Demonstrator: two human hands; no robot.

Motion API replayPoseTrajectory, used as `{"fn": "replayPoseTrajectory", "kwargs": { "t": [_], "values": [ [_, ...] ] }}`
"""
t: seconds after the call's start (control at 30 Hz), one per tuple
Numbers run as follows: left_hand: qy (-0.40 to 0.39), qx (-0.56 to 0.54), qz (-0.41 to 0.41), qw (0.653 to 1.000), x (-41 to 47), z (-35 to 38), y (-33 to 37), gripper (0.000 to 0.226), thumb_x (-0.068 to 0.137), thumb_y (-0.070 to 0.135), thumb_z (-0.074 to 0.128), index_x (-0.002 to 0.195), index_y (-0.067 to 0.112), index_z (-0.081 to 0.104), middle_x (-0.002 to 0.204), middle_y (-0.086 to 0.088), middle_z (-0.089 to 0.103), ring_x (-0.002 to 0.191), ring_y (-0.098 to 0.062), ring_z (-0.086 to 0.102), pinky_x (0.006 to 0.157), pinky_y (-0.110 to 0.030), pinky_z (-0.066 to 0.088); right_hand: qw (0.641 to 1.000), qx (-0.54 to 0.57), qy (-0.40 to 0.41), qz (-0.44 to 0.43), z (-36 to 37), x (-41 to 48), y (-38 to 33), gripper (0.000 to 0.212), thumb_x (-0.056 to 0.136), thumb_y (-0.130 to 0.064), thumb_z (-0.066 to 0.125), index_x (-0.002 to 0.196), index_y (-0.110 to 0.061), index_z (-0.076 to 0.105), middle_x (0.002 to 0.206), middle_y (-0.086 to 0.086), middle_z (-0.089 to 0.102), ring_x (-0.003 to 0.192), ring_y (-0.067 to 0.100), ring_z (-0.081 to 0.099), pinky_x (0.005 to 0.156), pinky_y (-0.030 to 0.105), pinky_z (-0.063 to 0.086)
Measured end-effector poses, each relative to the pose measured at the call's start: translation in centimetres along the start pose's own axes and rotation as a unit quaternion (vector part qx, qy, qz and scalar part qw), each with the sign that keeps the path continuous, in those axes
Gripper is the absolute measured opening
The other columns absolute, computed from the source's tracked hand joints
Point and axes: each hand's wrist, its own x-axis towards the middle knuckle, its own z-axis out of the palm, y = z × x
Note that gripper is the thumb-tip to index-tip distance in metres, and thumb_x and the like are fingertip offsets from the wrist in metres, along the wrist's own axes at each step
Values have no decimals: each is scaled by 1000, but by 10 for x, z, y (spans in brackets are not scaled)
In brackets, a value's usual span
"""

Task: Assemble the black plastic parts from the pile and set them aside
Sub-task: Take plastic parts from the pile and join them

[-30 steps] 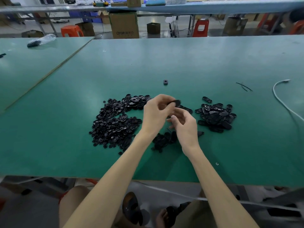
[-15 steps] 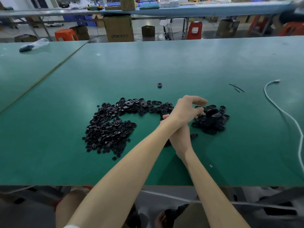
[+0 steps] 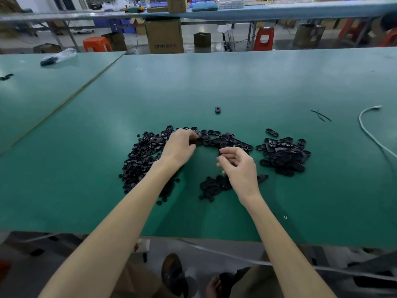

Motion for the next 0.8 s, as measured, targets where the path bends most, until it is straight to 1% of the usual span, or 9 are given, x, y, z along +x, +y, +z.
{"fn": "replayPoseTrajectory", "kwargs": {
  "t": [0.1, 0.27, 0.37, 0.43, 0.5, 0.57, 0.63, 0.7, 0.8],
  "values": [
    [-24, 102, 22, 994, -2, 0, -10, 41, 100, 17, 65, 141, 16, 61, 142, -9, 53, 134, -31, 44, 115, -43, 36, 1000, 0, -4, -1, 0, -1, -1, 16, 96, -7, 70, 106, -19, 70, 96, 2, 75, 82, 12, 74, 71, 30, 60],
    [39, 106, 53, 992, -9, 5, -9, 23, 99, 20, 68, 122, 18, 68, 122, -4, 63, 123, -25, 54, 108, -39, 33, 1000, 2, -4, -1, 0, -2, -2, 15, 96, -6, 69, 107, -17, 70, 96, 3, 75, 83, 14, 74, 74, 33, 61],
    [67, 116, 76, 988, -13, 7, -7, 21, 104, 22, 59, 122, 16, 69, 121, -5, 67, 118, -25, 58, 107, -39, 33, 1000, 7, -3, -1, 0, -2, -1, 16, 96, -5, 69, 106, -17, 70, 96, 3, 75, 82, 13, 74, 71, 30, 60],
    [99, 62, 85, 989, -15, 5, -3, 21, 105, 19, 57, 118, 12, 72, 114, -6, 70, 108, -24, 62, 104, -39, 40, 1000, 14, -2, -4, 0, -2, -1, 16, 96, -5, 69, 106, -18, 70, 95, 3, 75, 83, 14, 74, 69, 28, 59],
    [94, -67, 61, 991, -18, 0, 4, 17, 103, 15, 62, 113, 10, 75, 102, -4, 74, 94, -19, 66, 96, -34, 50, 1000, 20, -2, -9, 0, -1, -1, 16, 96, -6, 69, 105, -19, 71, 95, 1, 75, 84, 15, 74, 68, 28, 58],
    [34, -239, 6, 970, -21, -5, 11, 12, 100, 13, 66, 108, 11, 75, 90, -3, 78, 82, -15, 73, 78, -23, 54, 999, 28, -5, -16, -1, -1, -1, 15, 97, -9, 71, 105, -21, 74, 95, -3, 75, 87, 17, 74, 68, 28, 58],
    [-14, -324, -16, 946, -24, -8, 15, 9, 99, 12, 67, 104, 12, 75, 86, -3, 80, 79, -13, 77, 64, -16, 51, 999, 30, -10, -21, -1, -1, -2, 13, 97, -15, 73, 105, -24, 75, 96, -5, 77, 91, 18, 74, 72, 31, 59],
    [-42, -355, -16, 934, -29, -8, 18, 8, 99, 11, 68, 105, 10, 74, 89, -5, 80, 83, -16, 78, 64, -17, 52, 999, 35, -12, -25, 0, -2, -3, 12, 97, -17, 74, 106, -25, 75, 97, -4, 78, 89, 18, 75, 77, 35, 61],
    [-64, -386, -19, 920, -34, -7, 19, 8, 99, 10, 68, 105, 7, 72, 92, -7, 80, 84, -18, 78, 70, -24, 56, 998, 50, -14, -26, -1, -2, -5, 13, 97, -13, 73, 105, -23, 74, 93, -1, 78, 81, 17, 76, 72, 32, 59]
  ]
}}
